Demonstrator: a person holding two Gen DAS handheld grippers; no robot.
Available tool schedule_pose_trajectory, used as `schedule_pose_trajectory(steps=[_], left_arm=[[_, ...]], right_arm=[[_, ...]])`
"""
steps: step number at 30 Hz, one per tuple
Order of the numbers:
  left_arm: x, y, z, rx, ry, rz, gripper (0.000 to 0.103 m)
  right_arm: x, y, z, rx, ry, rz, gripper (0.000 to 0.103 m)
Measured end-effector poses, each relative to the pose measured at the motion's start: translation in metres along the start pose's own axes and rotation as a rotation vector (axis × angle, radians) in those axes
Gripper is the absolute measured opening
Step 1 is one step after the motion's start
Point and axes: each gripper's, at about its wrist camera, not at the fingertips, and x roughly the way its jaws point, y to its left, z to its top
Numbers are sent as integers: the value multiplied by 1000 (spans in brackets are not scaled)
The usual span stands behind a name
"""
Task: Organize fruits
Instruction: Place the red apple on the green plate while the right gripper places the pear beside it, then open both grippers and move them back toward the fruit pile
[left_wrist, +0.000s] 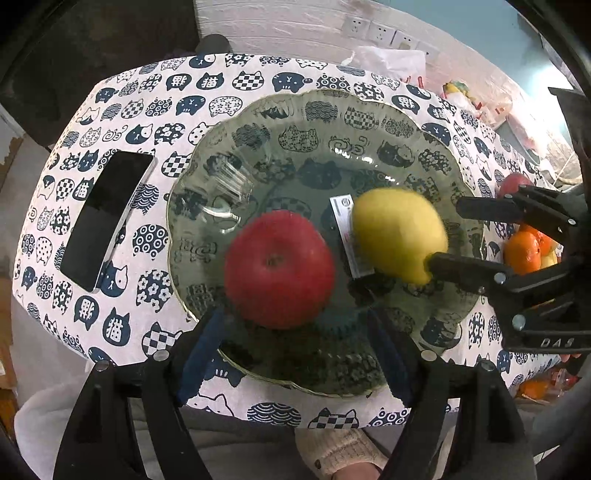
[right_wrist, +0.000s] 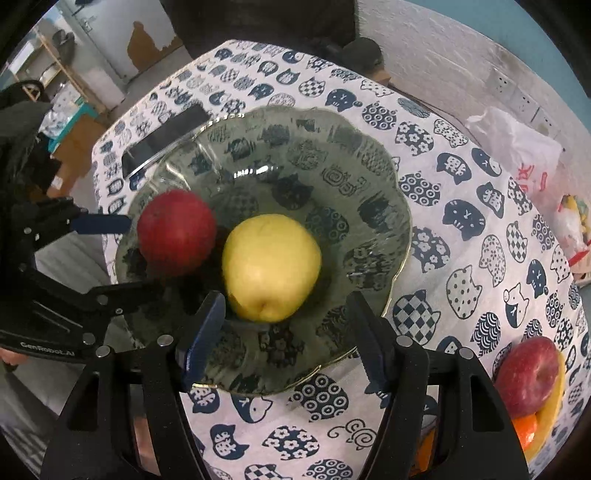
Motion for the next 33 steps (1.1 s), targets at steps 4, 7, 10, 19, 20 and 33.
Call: schedule_pose_trajectory(steps=[4, 7, 10, 19, 20, 33], left_arm=[[-2, -1, -1, 5, -5, 0, 80], [-4, -2, -2, 5, -4, -2, 80], [-5, -4, -2, 11, -5, -1, 80], [-16, -17, 0, 33, -24, -16, 80], [-18, -19, 1, 34, -27, -20, 80], [-56, -72, 5, 115, -93, -95, 80]], right_arm=[[1, 2, -1, -7, 5, 4, 70], [-1, 0, -1, 3, 1, 20, 70], [-3, 1, -2, 8, -4, 20, 70], [-34, -2, -5, 38, -70, 15, 73], [-37, -3, -6, 43, -77, 10, 73], [-104, -31, -38, 144, -163, -79, 78]])
